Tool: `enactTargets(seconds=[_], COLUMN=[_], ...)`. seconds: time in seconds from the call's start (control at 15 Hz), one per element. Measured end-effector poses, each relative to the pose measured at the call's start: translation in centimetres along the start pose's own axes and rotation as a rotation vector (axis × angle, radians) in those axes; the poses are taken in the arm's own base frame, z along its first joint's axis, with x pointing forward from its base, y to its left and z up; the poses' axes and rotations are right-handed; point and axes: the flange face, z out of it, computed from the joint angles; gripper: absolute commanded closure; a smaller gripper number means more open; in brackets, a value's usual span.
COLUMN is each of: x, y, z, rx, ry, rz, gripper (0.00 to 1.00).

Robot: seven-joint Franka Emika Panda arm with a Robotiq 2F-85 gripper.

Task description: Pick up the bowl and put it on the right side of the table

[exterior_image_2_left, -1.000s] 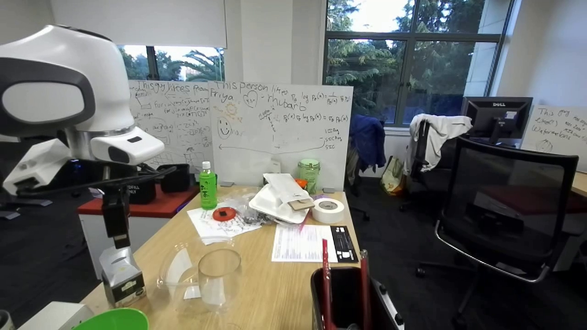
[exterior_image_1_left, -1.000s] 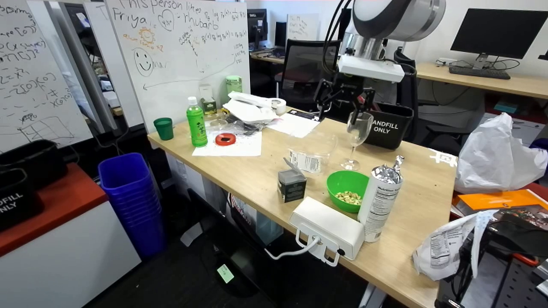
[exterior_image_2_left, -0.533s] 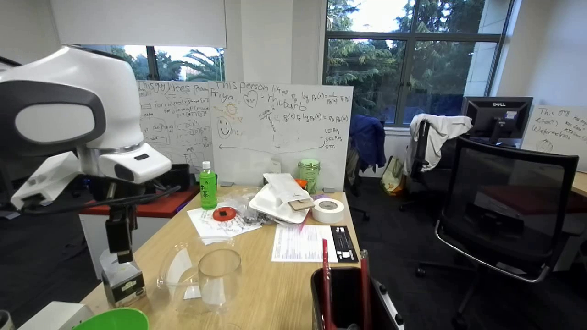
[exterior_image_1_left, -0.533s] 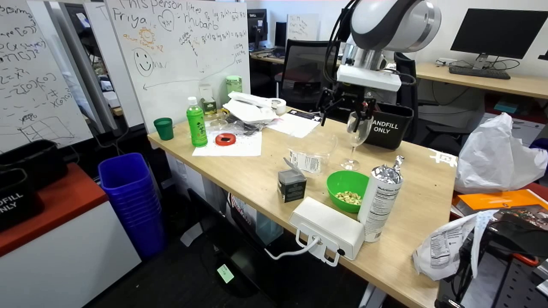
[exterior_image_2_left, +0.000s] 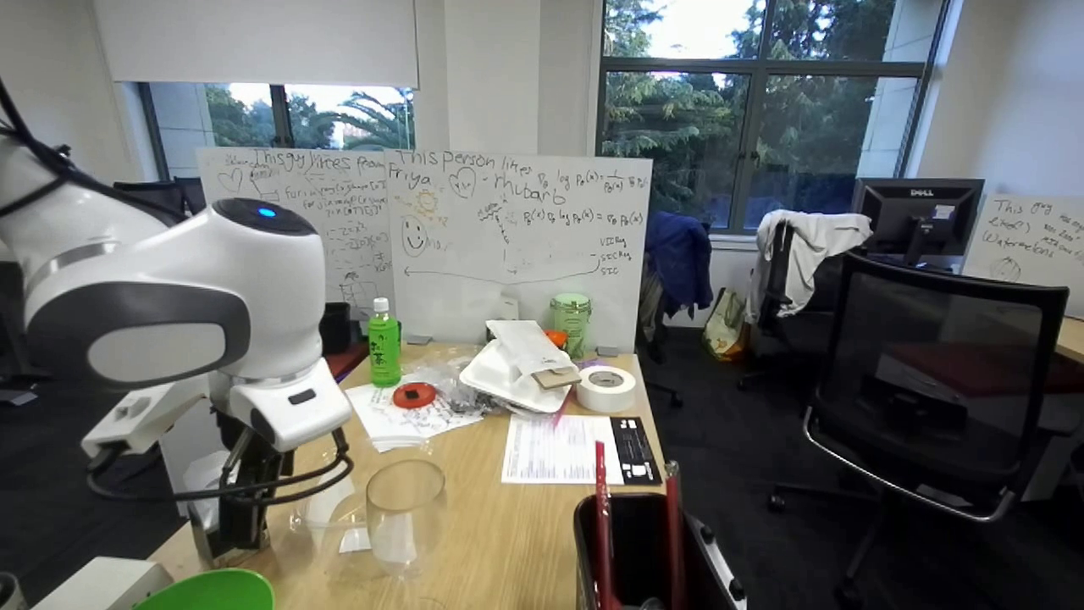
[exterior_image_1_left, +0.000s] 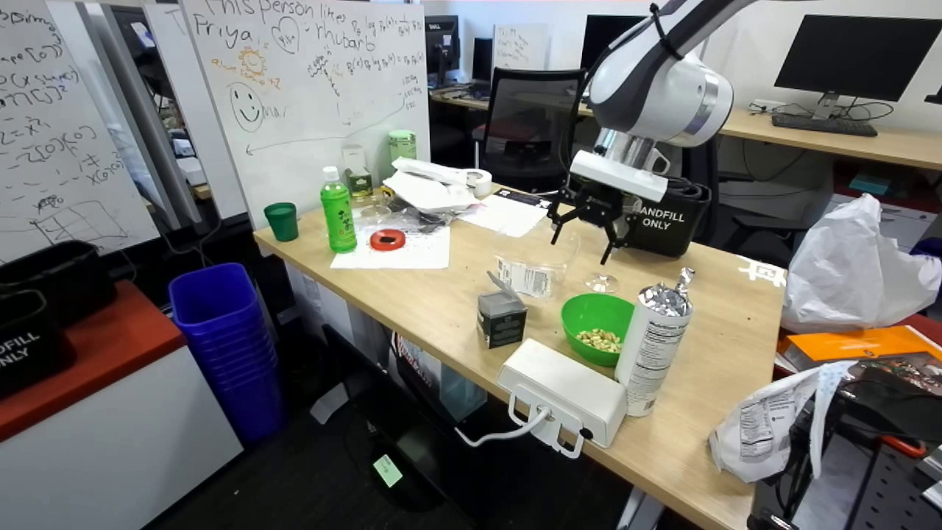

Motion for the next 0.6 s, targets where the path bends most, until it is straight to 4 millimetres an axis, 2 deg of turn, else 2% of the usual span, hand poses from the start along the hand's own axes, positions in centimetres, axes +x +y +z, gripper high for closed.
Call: enactTargets(seconds=[0.33, 0.6], x=[2.3, 3.2], y=[-0.5, -0.7], z=[2.1, 3.5], rx=[0.054, 0.066], ry=[0.024, 0.075], rz=[0.091, 0.127], gripper=[0.0, 0.02])
